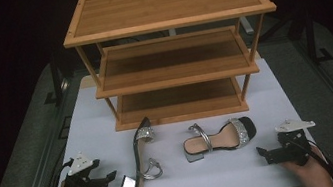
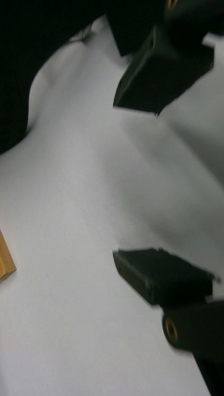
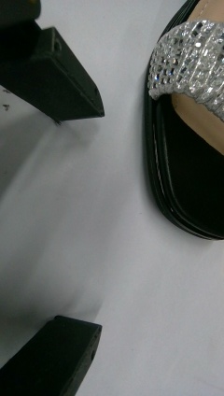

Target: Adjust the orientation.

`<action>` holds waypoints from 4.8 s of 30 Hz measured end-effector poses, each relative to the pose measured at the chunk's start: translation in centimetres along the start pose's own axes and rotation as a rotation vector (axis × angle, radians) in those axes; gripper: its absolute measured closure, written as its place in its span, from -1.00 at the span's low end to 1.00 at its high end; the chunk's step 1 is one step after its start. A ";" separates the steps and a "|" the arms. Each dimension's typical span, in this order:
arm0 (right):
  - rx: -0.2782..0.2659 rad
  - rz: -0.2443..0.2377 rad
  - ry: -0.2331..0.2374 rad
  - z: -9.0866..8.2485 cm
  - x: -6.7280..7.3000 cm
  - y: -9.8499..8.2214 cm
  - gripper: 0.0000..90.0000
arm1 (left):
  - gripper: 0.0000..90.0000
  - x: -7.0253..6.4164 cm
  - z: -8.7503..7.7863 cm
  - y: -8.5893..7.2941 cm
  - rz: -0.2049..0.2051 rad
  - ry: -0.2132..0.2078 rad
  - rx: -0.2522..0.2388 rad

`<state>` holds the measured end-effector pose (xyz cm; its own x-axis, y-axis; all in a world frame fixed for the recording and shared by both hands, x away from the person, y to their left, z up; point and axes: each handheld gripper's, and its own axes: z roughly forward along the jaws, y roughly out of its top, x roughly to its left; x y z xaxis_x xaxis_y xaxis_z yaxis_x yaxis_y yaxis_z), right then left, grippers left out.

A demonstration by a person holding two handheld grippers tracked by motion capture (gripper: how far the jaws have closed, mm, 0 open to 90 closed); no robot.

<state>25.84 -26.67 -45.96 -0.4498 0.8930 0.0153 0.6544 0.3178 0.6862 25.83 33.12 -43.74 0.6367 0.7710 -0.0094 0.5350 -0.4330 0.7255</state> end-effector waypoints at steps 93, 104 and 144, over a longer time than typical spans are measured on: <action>-0.003 0.000 0.001 0.0 0.0 0.0 -1.00 | 1.00 -1.3 -3.2 0.4 -0.012 -0.158 0.022; -0.003 -0.001 0.000 0.0 0.0 0.0 -1.00 | 1.00 0.2 -3.2 -0.5 -0.091 -0.152 0.039; -0.003 -0.001 -0.002 0.0 0.0 0.0 -1.00 | 0.90 2.8 -5.6 -1.0 -0.139 -0.077 -0.085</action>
<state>25.80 -26.64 -45.99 -0.4490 0.8934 0.0135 0.6519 0.3173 0.6887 23.95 38.37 -40.62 0.6023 0.7812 -0.1644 0.5743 -0.2809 0.7690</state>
